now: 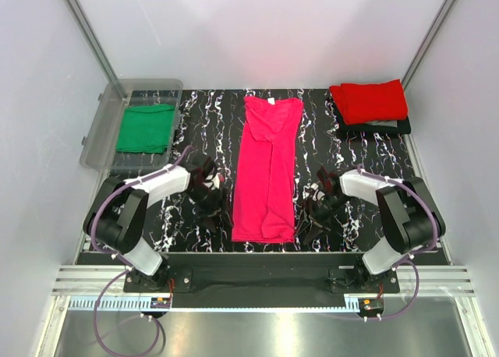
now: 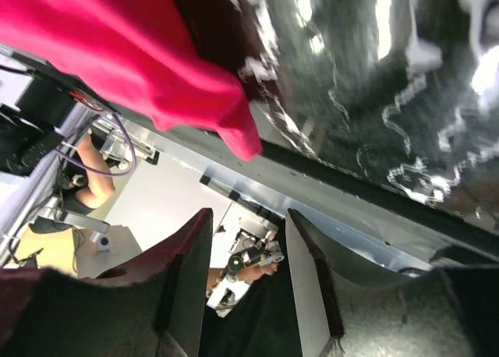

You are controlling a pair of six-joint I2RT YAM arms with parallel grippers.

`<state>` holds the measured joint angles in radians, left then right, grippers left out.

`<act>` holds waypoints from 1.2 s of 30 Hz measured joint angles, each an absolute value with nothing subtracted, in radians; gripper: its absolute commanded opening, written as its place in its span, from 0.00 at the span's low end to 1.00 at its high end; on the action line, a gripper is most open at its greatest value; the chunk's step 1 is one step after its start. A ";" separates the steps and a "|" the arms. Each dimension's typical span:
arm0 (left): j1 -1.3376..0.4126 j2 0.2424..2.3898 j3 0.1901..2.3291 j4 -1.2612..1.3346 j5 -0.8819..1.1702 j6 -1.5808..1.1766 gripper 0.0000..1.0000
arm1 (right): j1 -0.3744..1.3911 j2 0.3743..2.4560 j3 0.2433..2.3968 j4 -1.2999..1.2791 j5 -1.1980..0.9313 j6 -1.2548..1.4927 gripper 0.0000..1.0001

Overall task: Fold and stack the t-shirts
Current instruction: Fold the tshirt

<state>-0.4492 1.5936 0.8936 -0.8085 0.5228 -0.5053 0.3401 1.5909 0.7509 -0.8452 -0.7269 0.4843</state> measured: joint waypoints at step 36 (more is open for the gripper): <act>-0.503 1.613 0.741 -0.521 0.606 -0.686 0.29 | 0.455 1.766 0.863 -0.710 -0.663 0.512 0.30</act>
